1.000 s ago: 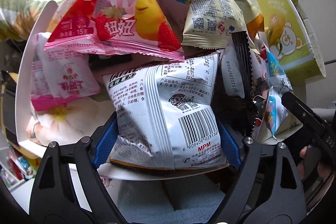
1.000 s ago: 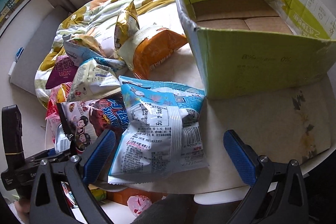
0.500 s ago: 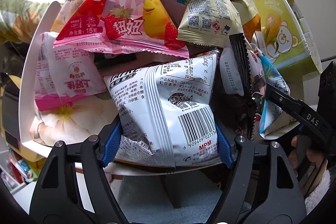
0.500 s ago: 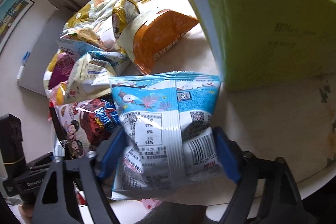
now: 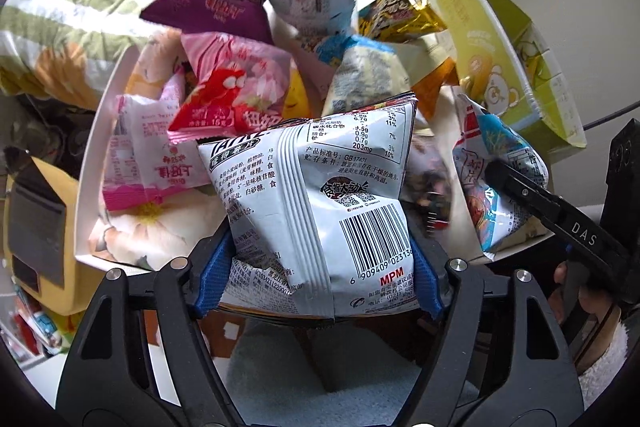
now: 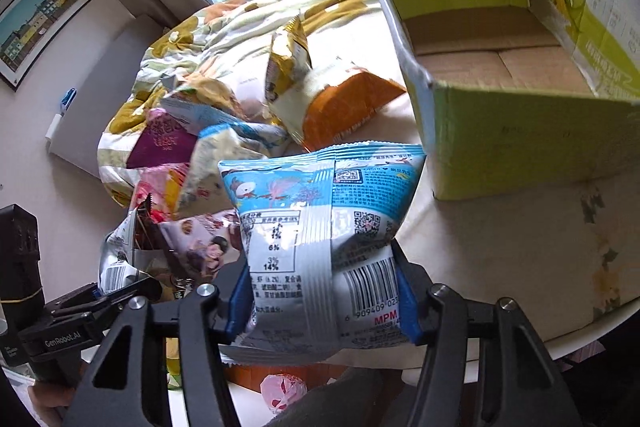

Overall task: Organize snacks
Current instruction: 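Carry both bags into the yellow box and open both tools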

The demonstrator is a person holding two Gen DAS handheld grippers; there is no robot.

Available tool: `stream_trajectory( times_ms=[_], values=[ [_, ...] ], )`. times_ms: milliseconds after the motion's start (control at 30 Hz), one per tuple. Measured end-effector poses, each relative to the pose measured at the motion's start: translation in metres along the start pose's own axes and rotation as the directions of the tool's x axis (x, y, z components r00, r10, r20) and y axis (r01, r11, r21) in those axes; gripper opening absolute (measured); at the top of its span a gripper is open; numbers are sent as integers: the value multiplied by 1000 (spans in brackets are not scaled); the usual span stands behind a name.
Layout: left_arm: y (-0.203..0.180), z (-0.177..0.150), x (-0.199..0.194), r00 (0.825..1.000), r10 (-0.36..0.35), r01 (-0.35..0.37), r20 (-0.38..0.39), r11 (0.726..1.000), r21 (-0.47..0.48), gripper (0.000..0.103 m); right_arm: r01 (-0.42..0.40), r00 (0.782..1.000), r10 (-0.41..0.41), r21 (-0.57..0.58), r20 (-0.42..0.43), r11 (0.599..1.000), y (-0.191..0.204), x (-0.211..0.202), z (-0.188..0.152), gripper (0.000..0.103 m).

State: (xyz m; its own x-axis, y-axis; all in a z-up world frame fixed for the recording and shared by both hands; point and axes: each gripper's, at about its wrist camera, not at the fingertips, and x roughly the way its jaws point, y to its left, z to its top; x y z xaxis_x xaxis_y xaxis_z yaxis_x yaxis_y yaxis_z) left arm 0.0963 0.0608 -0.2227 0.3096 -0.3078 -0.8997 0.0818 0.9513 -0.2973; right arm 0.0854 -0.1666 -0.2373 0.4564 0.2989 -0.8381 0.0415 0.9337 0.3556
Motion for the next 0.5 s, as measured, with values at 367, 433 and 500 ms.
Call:
stream_trajectory(
  times_ms=[367, 433, 500],
  values=[
    [-28, 51, -59, 989, -37, 11, 144, 985, 175, 72, 15, 992, -17, 12, 125, 1000, 28, -54, 32, 55],
    [-41, 71, -67, 984, -31, -7, 174, 977, 215, 72, 13, 986, -15, 17, 165, 1000, 28, -66, 41, 55],
    [-54, 92, -73, 979, -43, -8, 200, 970, 243, 72, 34, 982, -37, 22, 183, 999, 25, -75, 50, 55]
  ],
)
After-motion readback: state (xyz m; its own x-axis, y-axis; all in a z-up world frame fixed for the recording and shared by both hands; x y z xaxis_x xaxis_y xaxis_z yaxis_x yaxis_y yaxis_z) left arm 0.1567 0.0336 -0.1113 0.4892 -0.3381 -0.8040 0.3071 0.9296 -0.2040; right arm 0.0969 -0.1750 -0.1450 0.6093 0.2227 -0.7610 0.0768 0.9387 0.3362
